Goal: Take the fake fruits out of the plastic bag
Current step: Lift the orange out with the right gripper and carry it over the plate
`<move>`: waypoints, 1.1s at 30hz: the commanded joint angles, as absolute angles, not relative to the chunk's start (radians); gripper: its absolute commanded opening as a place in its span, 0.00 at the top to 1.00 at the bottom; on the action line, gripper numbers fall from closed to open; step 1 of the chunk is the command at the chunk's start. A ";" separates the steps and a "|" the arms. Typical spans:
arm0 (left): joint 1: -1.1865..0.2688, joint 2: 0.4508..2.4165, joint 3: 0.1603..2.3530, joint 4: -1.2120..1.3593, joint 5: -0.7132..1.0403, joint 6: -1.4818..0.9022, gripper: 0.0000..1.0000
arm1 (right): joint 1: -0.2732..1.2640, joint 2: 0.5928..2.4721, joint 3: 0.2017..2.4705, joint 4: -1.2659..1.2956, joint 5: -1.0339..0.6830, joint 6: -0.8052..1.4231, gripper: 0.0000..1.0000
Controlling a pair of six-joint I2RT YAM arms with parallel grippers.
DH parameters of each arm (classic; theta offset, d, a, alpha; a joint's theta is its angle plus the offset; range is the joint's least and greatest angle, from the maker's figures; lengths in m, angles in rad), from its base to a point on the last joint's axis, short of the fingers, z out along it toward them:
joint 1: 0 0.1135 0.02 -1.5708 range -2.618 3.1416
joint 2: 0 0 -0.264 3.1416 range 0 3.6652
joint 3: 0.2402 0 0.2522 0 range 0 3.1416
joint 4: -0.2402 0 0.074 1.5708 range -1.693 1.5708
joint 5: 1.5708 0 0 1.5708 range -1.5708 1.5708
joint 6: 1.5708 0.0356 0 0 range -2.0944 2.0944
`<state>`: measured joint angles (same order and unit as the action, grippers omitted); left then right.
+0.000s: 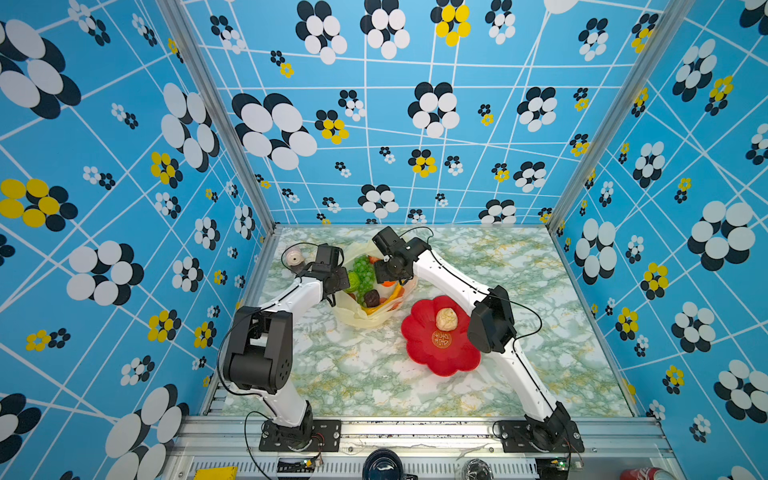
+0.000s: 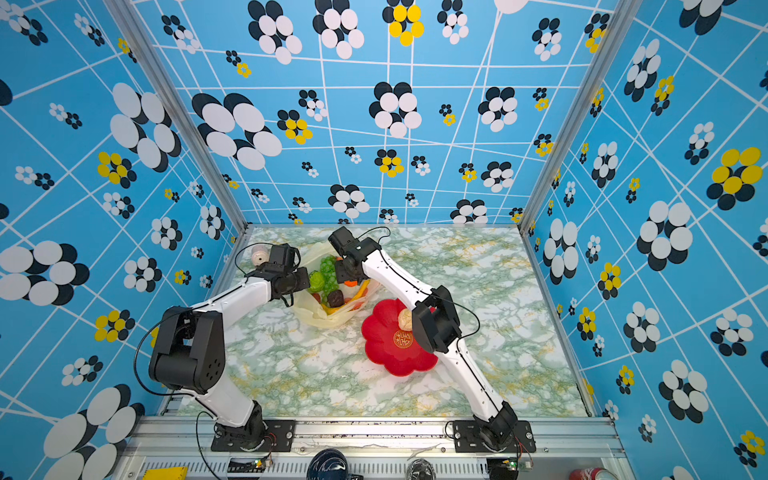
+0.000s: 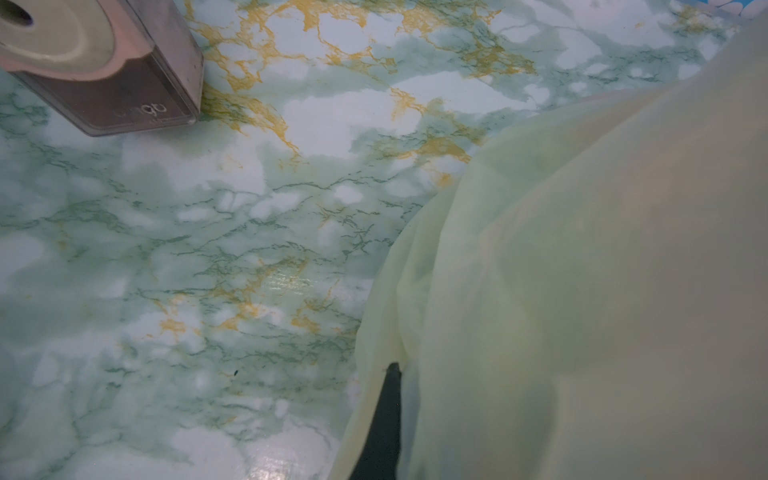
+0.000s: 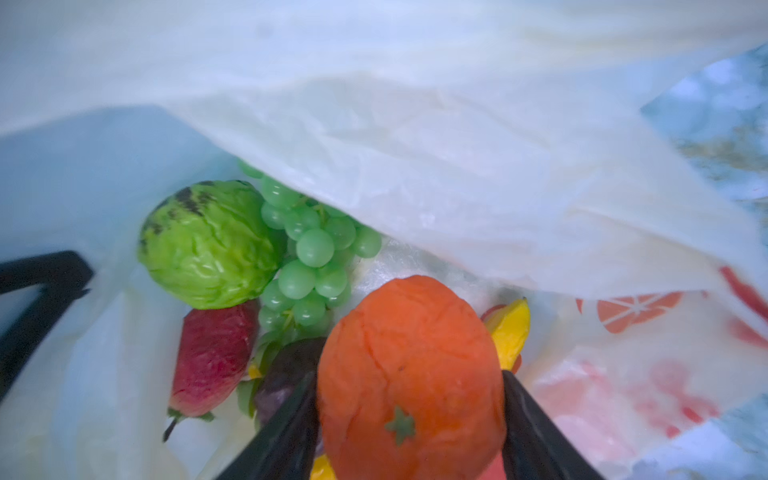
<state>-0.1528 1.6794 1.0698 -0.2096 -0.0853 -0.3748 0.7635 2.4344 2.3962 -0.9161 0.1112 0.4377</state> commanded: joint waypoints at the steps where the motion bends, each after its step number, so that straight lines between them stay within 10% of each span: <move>1: -0.159 1.684 1.116 -0.231 -0.083 -0.374 1.00 | 0.770 2.331 2.336 -0.923 0.123 0.437 0.35; 33: -0.205 1.694 1.122 -0.270 -0.115 -0.371 1.00 | 0.803 1.380 1.112 -0.807 0.163 0.565 0.36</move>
